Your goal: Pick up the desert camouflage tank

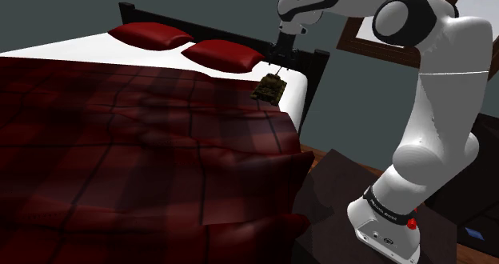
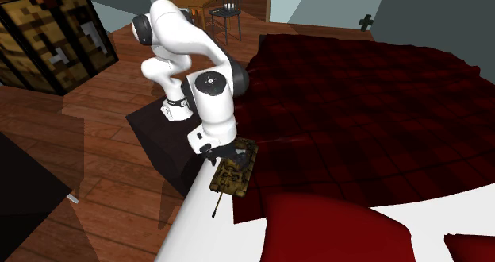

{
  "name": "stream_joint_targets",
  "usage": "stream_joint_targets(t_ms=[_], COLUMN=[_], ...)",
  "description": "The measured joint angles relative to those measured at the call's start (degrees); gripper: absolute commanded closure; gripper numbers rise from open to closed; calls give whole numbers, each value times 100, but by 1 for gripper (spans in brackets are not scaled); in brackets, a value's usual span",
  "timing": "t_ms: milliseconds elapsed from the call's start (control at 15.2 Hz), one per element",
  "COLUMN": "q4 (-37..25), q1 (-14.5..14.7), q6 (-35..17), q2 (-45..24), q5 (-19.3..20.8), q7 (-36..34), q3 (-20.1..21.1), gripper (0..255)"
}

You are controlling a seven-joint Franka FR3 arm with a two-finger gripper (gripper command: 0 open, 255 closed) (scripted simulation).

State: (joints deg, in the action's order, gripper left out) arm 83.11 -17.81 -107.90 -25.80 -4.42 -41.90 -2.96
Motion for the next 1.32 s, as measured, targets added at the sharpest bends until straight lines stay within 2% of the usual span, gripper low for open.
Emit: stream_joint_targets(t_ms=[132, 528, 594, 1320], q4=[-104, 110, 125, 124], q1=[-32, -33, -31, -34], q6=[-61, -431, -458, -456], q2=[-153, -304, -317, -317], q5=[-39, -65, -66, -67], q7=[-55, -59, -60, -54], q3=[-20, -17, -16, -16], gripper=[0, 0, 255, 255])
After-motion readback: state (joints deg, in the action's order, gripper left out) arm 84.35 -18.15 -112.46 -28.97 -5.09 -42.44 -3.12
